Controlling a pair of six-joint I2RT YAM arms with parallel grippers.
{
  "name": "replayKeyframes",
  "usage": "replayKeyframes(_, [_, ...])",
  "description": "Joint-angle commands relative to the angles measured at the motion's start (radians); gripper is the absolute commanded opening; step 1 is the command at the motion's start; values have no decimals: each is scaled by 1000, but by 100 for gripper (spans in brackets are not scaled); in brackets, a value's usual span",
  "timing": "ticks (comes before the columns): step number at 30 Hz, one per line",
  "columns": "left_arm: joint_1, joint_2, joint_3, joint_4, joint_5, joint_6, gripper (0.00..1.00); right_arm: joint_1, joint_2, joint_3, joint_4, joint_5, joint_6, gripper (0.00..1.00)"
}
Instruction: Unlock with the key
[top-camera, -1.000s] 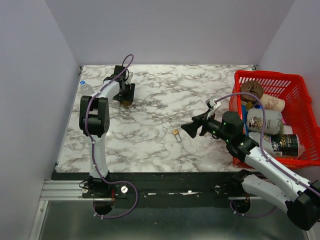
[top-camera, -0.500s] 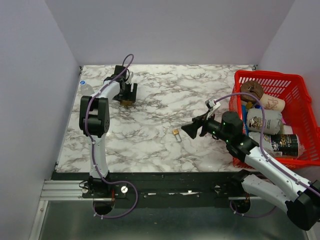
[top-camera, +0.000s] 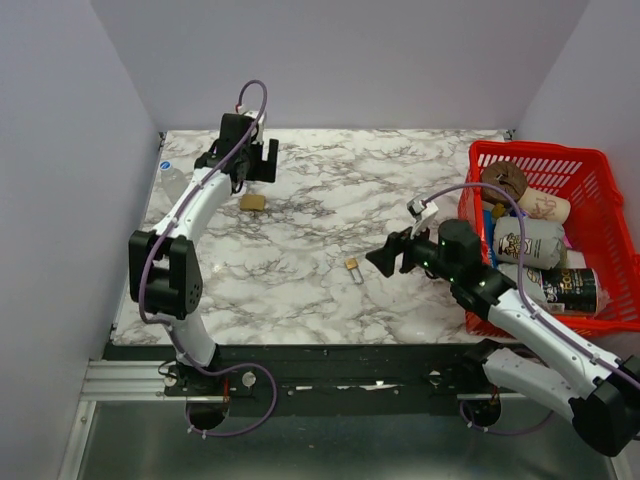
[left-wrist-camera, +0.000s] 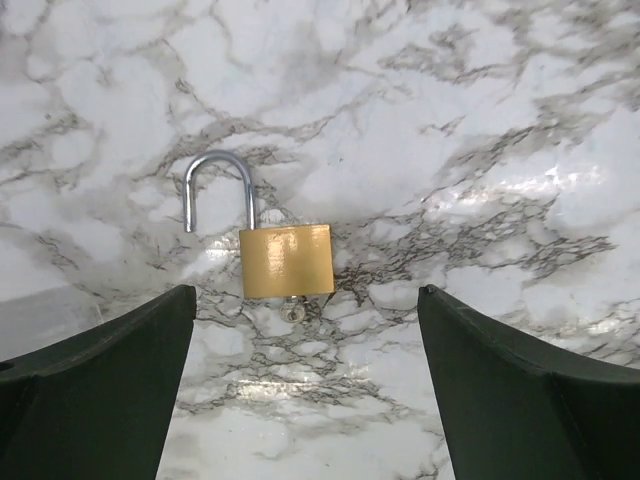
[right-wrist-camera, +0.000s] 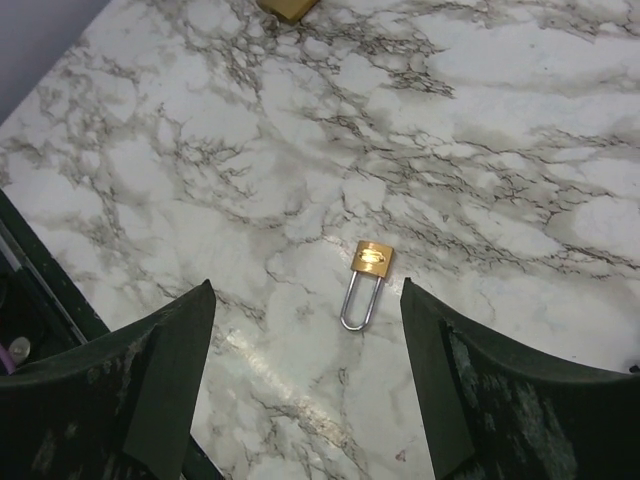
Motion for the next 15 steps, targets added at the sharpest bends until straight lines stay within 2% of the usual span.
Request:
replayKeyframes(1, [-77, -145, -52, 47, -85, 24, 99, -4, 24, 68, -126, 70, -56, 81])
replayKeyframes(4, [-170, -245, -98, 47, -96, 50, 99, -2, 24, 103, -183, 113, -73, 80])
replayKeyframes(7, [-219, -341, -183, 52, 14, 47, 99, -2, 42, 177, -293, 168, -120, 79])
replayKeyframes(10, [-221, -435, -312, 82, 79, 3, 99, -2, 73, 247, -390, 251, -148, 78])
replayKeyframes(15, [-221, -524, -428, 87, 92, -37, 99, -51, 244, 315, -453, 262, -128, 74])
